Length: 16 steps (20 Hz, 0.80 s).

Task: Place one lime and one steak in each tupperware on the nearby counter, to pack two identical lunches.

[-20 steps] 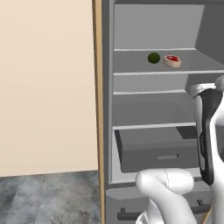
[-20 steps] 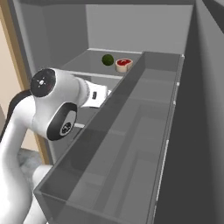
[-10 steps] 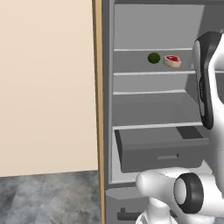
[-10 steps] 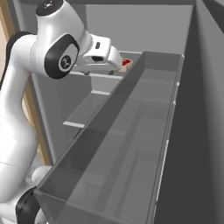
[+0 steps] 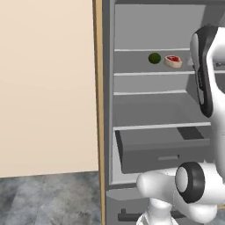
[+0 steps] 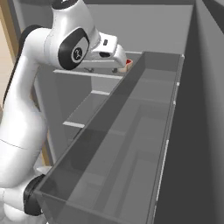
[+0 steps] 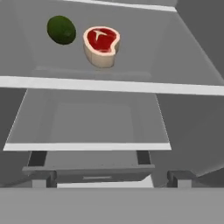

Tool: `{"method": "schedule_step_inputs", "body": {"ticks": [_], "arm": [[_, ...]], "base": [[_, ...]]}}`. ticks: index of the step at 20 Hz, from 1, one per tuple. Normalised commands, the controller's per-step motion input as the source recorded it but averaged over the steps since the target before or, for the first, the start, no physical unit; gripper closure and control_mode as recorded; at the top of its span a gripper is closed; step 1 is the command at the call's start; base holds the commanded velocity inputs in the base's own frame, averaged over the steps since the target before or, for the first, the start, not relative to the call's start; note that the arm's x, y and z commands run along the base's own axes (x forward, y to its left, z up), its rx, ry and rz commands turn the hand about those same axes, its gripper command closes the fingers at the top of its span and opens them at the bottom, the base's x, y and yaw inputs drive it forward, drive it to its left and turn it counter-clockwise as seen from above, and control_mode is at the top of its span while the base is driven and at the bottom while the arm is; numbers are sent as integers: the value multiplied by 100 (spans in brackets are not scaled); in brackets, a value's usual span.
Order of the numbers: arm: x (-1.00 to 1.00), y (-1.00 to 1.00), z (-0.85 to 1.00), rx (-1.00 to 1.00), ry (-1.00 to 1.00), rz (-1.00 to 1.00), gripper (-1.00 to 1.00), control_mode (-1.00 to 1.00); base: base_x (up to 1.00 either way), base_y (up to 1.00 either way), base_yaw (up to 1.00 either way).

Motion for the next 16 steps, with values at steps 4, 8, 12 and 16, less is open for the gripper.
{"method": "schedule_step_inputs", "body": {"ticks": [4,8,12,16], "arm": [[88,0,-6,0,0,-2,-100,-100],[93,0,-3,1,0,-2,-100,-100],[85,-1,0,13,5,0,-100,-100],[62,-8,-2,16,5,0,-100,-100]], "base": [[0,0,0],[0,0,0],[0,0,0],[0,0,0]]}}
